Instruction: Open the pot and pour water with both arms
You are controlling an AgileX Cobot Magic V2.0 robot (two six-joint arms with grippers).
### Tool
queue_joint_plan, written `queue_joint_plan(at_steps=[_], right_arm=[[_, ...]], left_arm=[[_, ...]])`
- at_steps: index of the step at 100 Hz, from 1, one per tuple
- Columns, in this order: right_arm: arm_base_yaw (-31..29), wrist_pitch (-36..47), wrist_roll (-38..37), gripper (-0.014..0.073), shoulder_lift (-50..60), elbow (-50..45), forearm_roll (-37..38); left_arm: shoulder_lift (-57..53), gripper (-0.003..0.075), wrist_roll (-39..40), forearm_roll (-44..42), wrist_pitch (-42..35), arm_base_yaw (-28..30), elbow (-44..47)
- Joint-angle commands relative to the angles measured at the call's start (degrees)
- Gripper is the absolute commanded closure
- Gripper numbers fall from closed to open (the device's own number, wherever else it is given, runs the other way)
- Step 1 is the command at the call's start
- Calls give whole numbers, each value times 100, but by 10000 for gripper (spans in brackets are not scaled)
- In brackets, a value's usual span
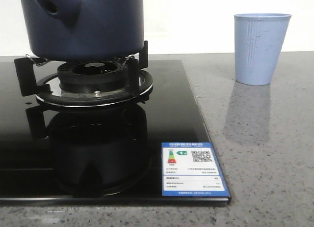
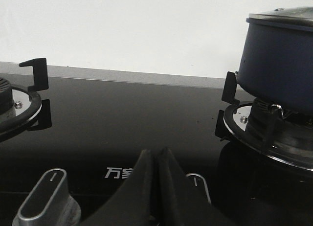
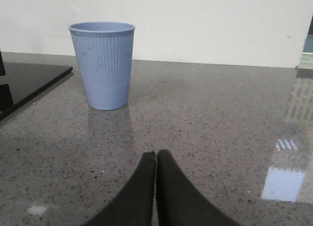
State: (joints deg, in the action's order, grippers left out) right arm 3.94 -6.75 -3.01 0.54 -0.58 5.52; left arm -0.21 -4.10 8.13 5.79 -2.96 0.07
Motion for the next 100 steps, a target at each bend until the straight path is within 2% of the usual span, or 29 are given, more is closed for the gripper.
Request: queue_joint_plan(at_steps=[1, 67, 78, 100], right_arm=[[-50, 475, 56, 650, 100, -151, -8], [-50, 475, 56, 650, 100, -151, -8], [-50, 675, 56, 650, 100, -151, -8], [-50, 675, 46, 650, 100, -151, -157]], left_arm=[[-145, 739, 51, 12, -426, 1, 189], [-145, 739, 51, 15, -426, 1, 189], [-145, 739, 51, 25, -479, 1, 189], [-145, 739, 51, 587, -579, 1, 189]])
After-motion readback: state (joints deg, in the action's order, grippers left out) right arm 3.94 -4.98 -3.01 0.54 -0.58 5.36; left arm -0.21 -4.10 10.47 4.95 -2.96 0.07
